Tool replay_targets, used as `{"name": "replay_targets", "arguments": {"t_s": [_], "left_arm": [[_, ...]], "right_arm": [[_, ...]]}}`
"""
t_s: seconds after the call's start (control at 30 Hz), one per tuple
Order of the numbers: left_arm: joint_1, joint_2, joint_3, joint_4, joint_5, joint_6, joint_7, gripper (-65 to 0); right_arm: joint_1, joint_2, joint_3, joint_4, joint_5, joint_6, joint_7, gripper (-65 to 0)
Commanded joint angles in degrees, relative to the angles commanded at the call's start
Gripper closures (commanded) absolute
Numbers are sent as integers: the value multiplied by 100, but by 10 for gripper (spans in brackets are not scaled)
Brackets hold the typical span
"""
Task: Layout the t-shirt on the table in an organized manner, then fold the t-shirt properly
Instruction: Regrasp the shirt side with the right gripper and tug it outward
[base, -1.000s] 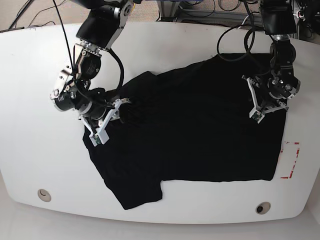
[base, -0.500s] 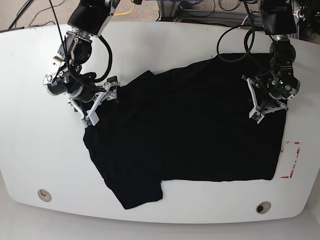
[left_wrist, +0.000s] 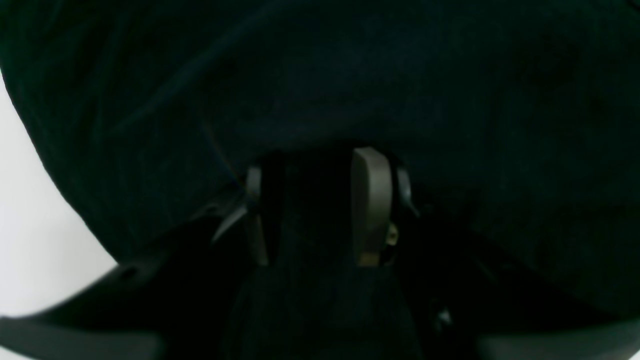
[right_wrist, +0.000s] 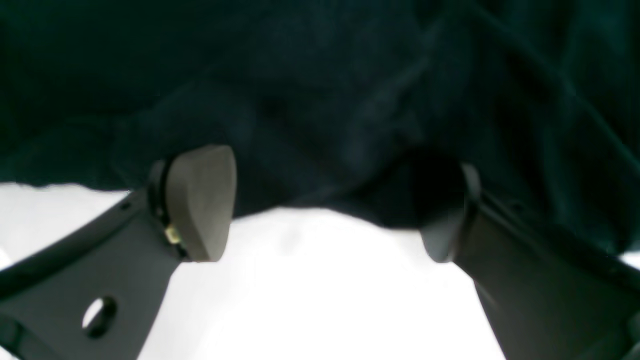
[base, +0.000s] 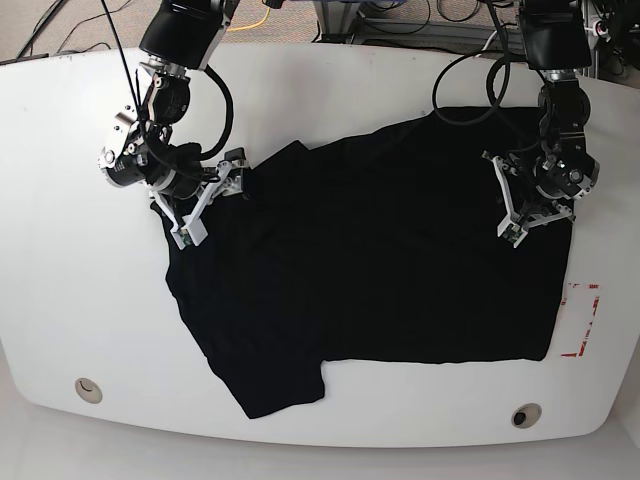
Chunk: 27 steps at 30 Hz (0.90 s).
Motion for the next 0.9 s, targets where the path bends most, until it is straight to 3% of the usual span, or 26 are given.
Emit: {"name": "replay_targets", "arguments": {"t_s": [0.17,0.27,0.67,0.73,0.9], "left_arm": [[0,0,0,0,0,0,0,-214],[0,0,0,0,0,0,0,-214],[0,0,0,0,0,0,0,-214],[0,0,0,0,0,0,0,-214],[0,0,0,0,0,0,0,-214]], "right_arm": [[62,0,-9,-281,0,0,35,-515],[62,-35,-9,-273,9,0,35,-480],[62,-35,-9,-255,9,0,26,-29],[62,-35,-9,-158,18,0,0,0],[9,-53,9,466,18,0,-264,0]]}}
